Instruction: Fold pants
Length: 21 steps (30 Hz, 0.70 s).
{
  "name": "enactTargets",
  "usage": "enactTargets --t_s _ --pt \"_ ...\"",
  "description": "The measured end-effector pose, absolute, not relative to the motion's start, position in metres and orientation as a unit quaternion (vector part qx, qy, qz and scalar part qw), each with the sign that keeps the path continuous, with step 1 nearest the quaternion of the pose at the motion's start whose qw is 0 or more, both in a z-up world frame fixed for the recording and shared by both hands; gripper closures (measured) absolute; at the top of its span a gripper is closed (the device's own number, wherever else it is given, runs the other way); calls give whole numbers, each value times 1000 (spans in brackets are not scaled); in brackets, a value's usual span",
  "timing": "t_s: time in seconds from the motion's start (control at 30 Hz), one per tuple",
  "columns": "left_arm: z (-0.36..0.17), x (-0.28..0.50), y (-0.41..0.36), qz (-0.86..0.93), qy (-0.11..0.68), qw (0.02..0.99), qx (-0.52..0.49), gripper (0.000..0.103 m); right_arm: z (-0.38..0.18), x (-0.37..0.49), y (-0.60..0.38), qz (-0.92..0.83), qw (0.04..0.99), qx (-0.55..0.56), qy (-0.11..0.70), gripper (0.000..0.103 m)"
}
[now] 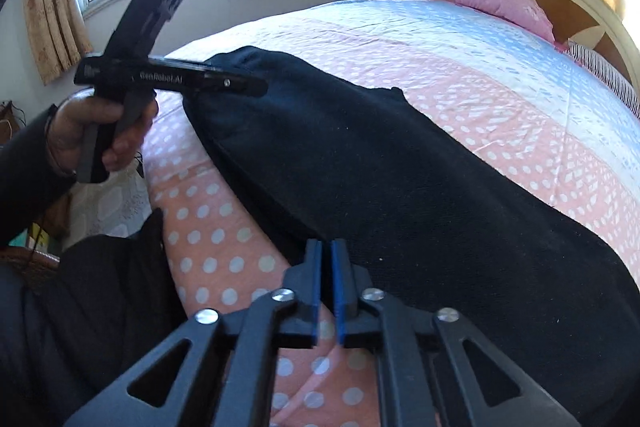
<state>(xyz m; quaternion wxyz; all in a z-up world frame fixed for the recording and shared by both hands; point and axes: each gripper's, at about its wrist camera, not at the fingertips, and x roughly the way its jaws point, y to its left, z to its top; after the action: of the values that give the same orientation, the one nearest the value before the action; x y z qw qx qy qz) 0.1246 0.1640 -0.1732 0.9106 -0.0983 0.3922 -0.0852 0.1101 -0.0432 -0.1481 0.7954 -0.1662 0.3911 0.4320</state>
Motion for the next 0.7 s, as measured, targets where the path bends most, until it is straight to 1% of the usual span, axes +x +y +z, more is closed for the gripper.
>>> enactTargets --t_s 0.1,0.2,0.43,0.5,0.53,0.57,0.6,0.63,0.67,0.7 --pt "-170 122 166 -87 386 913 -104 34 -144 100 -41 437 791 -180 388 99" --pt "-169 122 165 -91 384 912 -108 34 -153 97 -37 429 788 -194 397 100" --pt "-163 122 151 -100 381 914 -95 33 -156 96 -39 425 793 -180 397 99" --pt "-156 123 144 -105 372 918 -89 28 -154 93 -43 425 795 -183 393 96" --pt "-153 125 140 -109 367 920 -86 25 -152 91 -48 425 794 -187 392 91" --pt "-150 126 134 -115 363 921 -83 25 -150 90 -56 423 795 -184 393 82" --pt "-147 128 127 -122 361 921 -78 25 -147 90 -65 417 799 -178 394 77" --pt "-144 131 120 -130 359 921 -72 25 -145 92 -77 414 801 -170 398 67" --pt "-141 134 110 -141 357 921 -65 25 -142 95 -92 403 808 -154 402 61" --pt "-139 136 100 -152 356 920 -57 25 -140 97 -108 389 816 -137 405 59"
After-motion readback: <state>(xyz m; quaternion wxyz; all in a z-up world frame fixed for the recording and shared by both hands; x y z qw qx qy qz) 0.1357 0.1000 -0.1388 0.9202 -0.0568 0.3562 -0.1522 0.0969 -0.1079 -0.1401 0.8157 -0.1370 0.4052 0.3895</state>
